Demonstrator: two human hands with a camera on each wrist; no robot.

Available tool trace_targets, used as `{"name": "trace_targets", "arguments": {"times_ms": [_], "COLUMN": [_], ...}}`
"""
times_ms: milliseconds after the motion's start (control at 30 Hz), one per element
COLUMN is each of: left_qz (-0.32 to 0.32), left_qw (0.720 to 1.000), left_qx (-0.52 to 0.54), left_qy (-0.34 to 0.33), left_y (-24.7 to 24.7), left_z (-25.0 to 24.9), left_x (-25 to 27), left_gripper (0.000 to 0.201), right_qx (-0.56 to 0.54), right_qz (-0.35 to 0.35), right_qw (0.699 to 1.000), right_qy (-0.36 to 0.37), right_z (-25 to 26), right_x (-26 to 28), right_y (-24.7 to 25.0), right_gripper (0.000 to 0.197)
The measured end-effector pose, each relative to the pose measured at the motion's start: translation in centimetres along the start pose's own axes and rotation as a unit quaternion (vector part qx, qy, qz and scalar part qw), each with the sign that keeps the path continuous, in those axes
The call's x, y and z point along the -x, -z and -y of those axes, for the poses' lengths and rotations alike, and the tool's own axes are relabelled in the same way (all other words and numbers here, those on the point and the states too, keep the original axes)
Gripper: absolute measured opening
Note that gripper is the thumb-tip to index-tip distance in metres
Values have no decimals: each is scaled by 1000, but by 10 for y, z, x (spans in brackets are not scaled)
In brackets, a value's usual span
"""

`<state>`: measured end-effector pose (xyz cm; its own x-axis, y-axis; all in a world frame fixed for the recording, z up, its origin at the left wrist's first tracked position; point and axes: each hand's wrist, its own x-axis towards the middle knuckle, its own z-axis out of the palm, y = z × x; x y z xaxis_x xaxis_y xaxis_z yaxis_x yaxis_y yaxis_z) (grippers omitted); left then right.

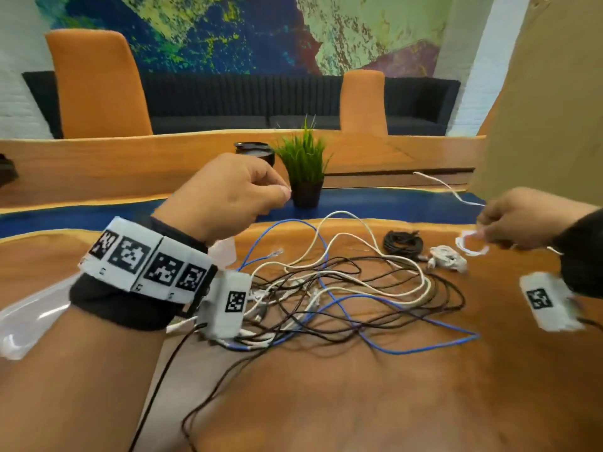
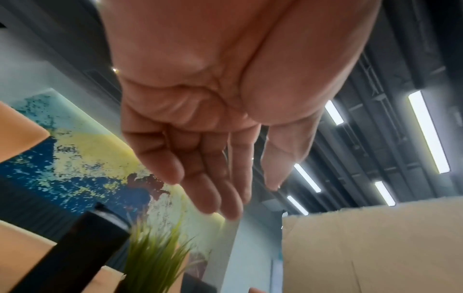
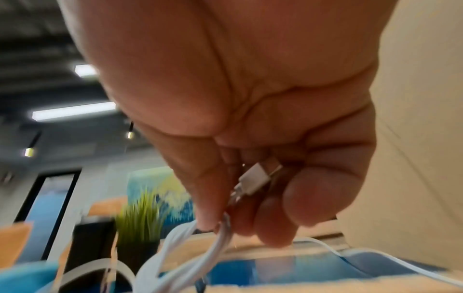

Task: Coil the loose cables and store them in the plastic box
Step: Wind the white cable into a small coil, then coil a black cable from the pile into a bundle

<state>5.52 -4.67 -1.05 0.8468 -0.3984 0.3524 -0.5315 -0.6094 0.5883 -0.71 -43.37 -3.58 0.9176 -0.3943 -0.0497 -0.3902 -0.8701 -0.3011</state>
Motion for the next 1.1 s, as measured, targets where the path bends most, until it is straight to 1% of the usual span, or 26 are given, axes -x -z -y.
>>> {"name": "trace_targets", "arguments": {"times_ms": [67,100,167,200,233,267,300,333,367,400,467,533,600,700,733,767,833,900,967,1000,1033,1067,1100], "left_qz": [81,131,210,239,264,285,297,297,287,268,237,249,260,270,265,251,213,186,162,149,135,120,107], "left_qw": [995,986,959,942,925,907,893,884,879,876,871,865,862,866,871,881,912,942,966,975,983,990,994], "left_qx": [-54,-97,-190,-234,-275,-310,-338,-360,-380,-401,-430,-434,-432,-417,-410,-400,-350,-276,-201,-163,-122,-75,-22], "left_qy": [17,22,24,17,4,-8,-16,-21,-21,-16,14,41,58,59,52,43,34,30,21,13,7,7,13], "left_y": [-3,-7,-17,-22,-25,-29,-33,-35,-37,-38,-44,-52,-58,-57,-53,-47,-28,-5,18,28,35,42,47], "left_z": [4,6,9,11,12,15,18,21,24,26,33,37,42,44,44,43,40,33,23,17,12,8,3], "left_x": [0,1,4,7,11,15,18,21,22,22,19,15,12,9,8,7,2,-3,-8,-10,-13,-15,-16], "left_gripper": [11,12,13,13,14,14,14,15,15,17,33,42,39,18,16,18,17,12,3,4,7,8,9], "right_qx": [69,89,125,161,199,232,231,206,183,167,169,183,179,145,131,114,67,21,-31,-71,-123,-172,-208], "right_qz": [50,65,65,53,16,-34,-76,-103,-110,-92,-23,30,54,60,58,55,42,41,38,21,-17,-79,-147], "right_qw": [996,994,990,985,979,970,965,963,960,957,945,924,917,921,923,926,935,939,934,928,919,907,892], "right_qy": [-16,-17,1,16,39,65,101,142,183,218,278,333,353,357,358,355,346,341,353,364,374,377,374], "right_z": [-9,-9,0,9,14,22,35,51,70,90,129,162,182,194,194,194,191,190,193,196,199,202,204], "right_x": [-5,-5,-7,-8,-12,-12,-8,0,11,22,43,56,56,51,48,45,40,36,34,34,34,33,33], "right_y": [-18,-26,-33,-31,-28,-23,-17,-11,-8,-9,-17,-30,-44,-58,-61,-64,-70,-77,-82,-82,-77,-70,-60], "right_gripper": [21,21,14,7,11,21,25,23,19,15,15,18,20,18,17,16,19,31,43,42,34,24,18]}}
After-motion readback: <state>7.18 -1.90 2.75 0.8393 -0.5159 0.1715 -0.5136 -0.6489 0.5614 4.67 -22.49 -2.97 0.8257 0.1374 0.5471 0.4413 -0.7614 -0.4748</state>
